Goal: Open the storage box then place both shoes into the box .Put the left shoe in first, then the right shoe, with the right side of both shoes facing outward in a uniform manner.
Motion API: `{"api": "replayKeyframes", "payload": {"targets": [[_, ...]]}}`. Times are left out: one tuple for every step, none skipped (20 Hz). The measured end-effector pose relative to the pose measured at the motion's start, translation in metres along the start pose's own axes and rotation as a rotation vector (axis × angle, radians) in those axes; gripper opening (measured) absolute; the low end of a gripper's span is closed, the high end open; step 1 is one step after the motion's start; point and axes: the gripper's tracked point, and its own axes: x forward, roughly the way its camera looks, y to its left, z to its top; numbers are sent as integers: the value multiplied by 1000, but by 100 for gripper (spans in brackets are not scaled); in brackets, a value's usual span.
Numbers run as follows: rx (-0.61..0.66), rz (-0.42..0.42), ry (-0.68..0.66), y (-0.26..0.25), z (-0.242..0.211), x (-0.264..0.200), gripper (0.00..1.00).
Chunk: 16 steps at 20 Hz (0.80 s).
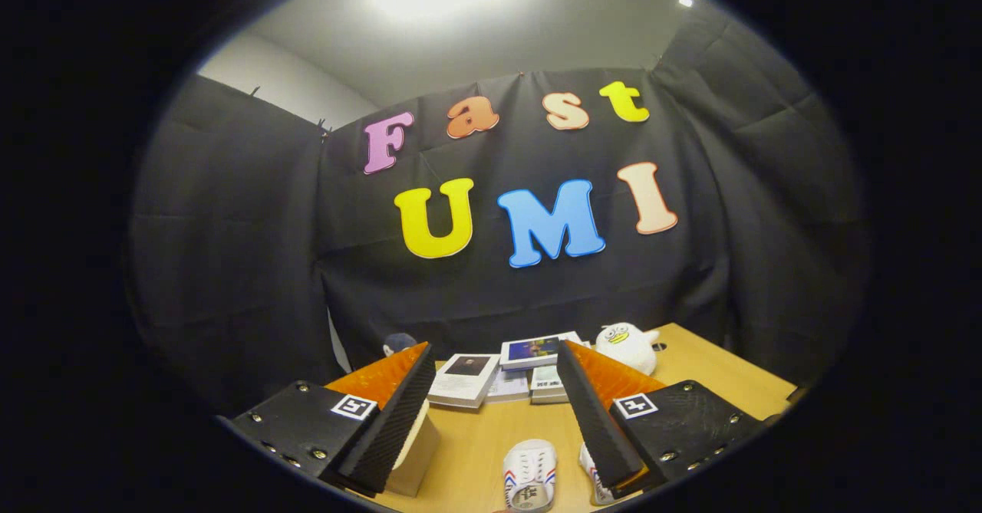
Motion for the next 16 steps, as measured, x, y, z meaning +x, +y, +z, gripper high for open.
{"api": "replayKeyframes", "payload": {"targets": [[33,21,21,4,-8,1,97],[64,38,42,9,-13,3,97],[91,53,60,12,-20,4,97],[117,68,79,16,-25,7,97],[145,82,100,20,-32,9,97],[176,99,123,24,-38,11,99],[213,115,148,29,-46,13,99],[252,130,176,32,-54,14,99],[293,140,204,34,-64,17,99],[333,152,233,38,-70,19,99],[372,162,264,41,-79,19,99],[409,170,297,44,-88,19,99],[446,179,327,46,-98,20,99],[482,187,352,48,-104,22,99],[513,192,377,51,-110,23,99],[534,194,402,53,-118,25,99]]}}
